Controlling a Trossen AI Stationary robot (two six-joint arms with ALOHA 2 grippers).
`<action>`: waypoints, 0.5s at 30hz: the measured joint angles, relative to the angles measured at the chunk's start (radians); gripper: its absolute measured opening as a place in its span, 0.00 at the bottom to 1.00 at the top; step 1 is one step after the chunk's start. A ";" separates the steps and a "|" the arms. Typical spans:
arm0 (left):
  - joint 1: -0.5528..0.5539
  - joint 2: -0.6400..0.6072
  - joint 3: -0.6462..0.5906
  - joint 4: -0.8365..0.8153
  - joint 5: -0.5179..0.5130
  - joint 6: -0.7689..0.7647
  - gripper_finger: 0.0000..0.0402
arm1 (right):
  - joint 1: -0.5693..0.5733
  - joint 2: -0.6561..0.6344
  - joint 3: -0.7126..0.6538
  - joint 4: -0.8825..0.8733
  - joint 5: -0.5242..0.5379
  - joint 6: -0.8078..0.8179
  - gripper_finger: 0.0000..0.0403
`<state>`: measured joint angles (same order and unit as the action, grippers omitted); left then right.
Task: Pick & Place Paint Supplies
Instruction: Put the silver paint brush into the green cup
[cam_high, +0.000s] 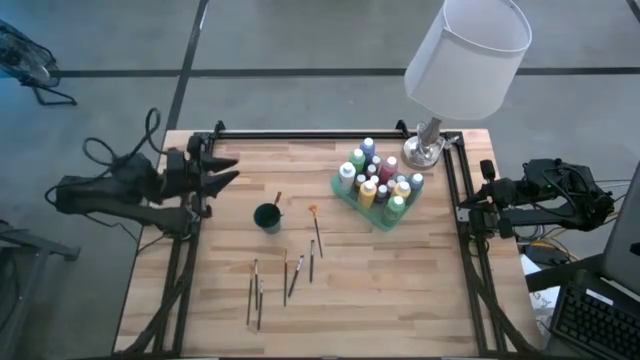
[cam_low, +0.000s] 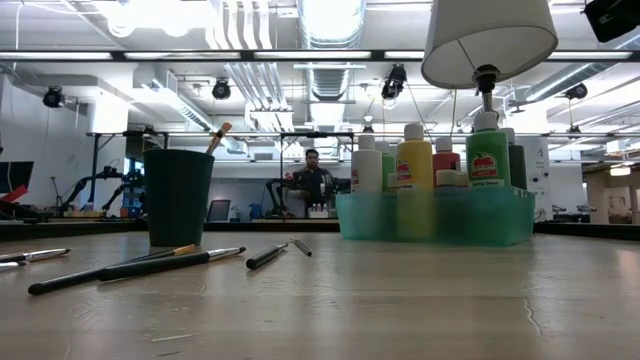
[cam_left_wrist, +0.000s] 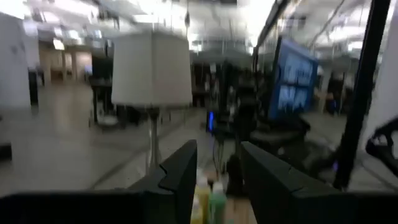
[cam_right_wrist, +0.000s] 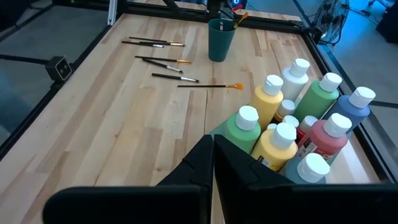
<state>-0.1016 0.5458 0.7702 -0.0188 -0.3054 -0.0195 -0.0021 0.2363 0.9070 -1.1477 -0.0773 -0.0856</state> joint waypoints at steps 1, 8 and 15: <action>0.000 0.008 0.031 -0.064 0.005 -0.013 0.32 | 0.000 0.000 0.000 0.000 0.000 0.000 0.02; -0.019 0.096 0.248 -0.467 0.039 -0.091 0.32 | 0.000 0.000 0.000 0.000 0.000 0.000 0.02; -0.077 0.206 0.408 -0.675 0.088 -0.142 0.32 | 0.000 0.000 0.000 0.000 0.000 0.003 0.02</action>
<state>-0.1791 0.7514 1.1787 -0.6938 -0.2173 -0.1616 -0.0024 0.2363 0.9068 -1.1479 -0.0775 -0.0830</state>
